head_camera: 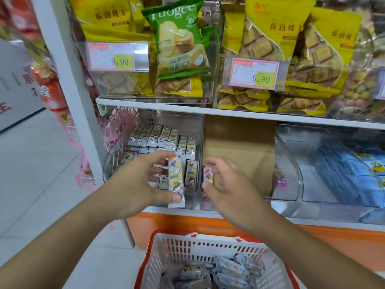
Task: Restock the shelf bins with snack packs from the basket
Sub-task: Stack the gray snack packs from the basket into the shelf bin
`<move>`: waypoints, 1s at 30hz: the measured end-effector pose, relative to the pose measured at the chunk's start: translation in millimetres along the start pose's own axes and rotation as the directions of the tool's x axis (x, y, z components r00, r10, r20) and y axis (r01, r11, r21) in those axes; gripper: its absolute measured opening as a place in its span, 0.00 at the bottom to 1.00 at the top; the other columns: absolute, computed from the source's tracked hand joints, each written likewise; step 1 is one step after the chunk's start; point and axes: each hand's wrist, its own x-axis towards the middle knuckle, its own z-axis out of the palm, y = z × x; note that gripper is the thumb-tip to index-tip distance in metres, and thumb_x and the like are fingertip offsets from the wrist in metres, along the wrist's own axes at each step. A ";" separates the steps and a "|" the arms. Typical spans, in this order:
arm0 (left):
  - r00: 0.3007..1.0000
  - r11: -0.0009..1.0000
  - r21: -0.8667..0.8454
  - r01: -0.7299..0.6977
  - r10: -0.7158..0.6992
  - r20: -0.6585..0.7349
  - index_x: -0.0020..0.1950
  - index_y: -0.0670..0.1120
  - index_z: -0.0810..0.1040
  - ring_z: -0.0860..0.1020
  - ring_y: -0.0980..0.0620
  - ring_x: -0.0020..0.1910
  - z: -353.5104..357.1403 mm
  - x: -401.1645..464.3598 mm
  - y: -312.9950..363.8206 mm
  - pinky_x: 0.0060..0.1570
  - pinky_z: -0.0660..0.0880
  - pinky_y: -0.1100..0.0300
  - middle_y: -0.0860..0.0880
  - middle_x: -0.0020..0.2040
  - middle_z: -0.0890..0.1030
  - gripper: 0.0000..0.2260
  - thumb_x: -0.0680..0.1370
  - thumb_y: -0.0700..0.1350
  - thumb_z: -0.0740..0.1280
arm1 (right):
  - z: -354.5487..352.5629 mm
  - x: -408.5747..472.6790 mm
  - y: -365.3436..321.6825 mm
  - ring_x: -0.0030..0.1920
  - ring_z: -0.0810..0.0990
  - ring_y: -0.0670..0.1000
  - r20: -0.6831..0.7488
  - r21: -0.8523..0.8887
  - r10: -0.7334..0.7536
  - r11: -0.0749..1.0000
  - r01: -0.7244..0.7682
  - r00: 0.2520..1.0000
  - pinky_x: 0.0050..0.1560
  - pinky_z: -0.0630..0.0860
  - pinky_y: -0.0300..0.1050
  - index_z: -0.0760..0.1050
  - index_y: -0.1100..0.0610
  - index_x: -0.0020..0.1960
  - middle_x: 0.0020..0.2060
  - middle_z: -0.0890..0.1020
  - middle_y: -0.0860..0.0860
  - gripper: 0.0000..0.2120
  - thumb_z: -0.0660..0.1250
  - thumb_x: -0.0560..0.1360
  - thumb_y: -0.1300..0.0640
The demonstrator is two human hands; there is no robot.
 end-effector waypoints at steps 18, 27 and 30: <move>0.956 0.791 0.606 0.090 -0.238 0.170 0.81 0.58 0.62 0.71 0.45 0.74 -28.6 212.3 -38.6 0.74 0.67 0.49 0.52 0.78 0.69 0.54 0.60 0.79 0.71 | 7.1 16.5 34.5 0.78 0.33 0.32 0.254 -0.215 -0.142 0.956 0.199 0.957 0.82 0.46 0.41 0.38 0.35 0.83 0.77 0.36 0.24 0.40 0.63 0.84 0.45; 0.959 0.734 0.668 0.120 -0.260 0.114 0.83 0.61 0.54 0.53 0.44 0.83 -29.9 210.0 -27.7 0.81 0.54 0.45 0.52 0.85 0.49 0.47 0.70 0.69 0.74 | 7.7 12.9 33.5 0.79 0.36 0.32 0.241 -0.192 -0.165 0.958 0.214 0.956 0.82 0.50 0.44 0.40 0.35 0.83 0.78 0.37 0.24 0.41 0.65 0.83 0.46; 0.977 0.736 0.672 0.083 -0.195 0.092 0.83 0.64 0.52 0.47 0.44 0.83 -30.1 203.5 -31.7 0.81 0.52 0.42 0.56 0.84 0.42 0.49 0.69 0.71 0.73 | 6.9 11.5 33.0 0.79 0.36 0.32 0.244 -0.178 -0.156 0.963 0.203 0.957 0.82 0.49 0.43 0.40 0.35 0.83 0.77 0.38 0.23 0.40 0.65 0.83 0.46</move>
